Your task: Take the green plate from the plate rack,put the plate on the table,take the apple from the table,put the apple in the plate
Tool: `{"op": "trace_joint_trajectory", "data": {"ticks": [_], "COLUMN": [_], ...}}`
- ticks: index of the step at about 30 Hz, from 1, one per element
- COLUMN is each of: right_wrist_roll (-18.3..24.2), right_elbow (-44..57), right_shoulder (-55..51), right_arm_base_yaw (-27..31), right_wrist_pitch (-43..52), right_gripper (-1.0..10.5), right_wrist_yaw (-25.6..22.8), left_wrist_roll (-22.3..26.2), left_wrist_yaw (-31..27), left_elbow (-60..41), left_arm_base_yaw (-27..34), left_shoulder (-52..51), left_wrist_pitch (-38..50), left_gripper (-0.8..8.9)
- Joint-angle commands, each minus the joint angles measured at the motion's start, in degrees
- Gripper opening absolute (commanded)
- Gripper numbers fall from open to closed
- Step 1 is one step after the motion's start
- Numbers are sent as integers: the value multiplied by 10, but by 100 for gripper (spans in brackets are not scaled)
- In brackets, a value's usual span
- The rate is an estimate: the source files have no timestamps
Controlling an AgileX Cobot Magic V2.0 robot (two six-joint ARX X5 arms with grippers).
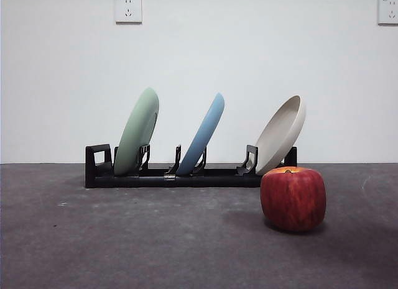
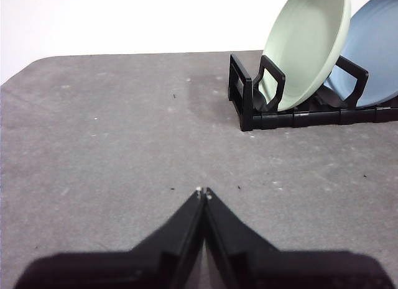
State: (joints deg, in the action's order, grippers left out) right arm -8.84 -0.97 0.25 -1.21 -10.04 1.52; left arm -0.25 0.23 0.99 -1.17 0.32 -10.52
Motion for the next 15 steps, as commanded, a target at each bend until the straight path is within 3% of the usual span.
{"op": "trace_joint_trajectory", "data": {"ticks": [1, 6, 15], "right_wrist_roll": [-48, -82, -94], "right_elbow": [6, -6, -100], "right_shoulder": [-1, 0, 58], "right_arm_base_yaw": [0, 0, 0], "right_wrist_pitch": [-2, -3, -3], "right_gripper": [1, -2, -4], "right_wrist_yaw": [0, 1, 0], "left_wrist_roll": [-14, -31, -62], "left_wrist_yaw": [0, 0, 2], "left_elbow": [-8, -4, 76], "left_arm_base_yaw": [2, 2, 2], "left_shoulder": [-1, 0, 32], "left_wrist_pitch": [16, 33, 31], "left_gripper": [-3, -5, -7]}}
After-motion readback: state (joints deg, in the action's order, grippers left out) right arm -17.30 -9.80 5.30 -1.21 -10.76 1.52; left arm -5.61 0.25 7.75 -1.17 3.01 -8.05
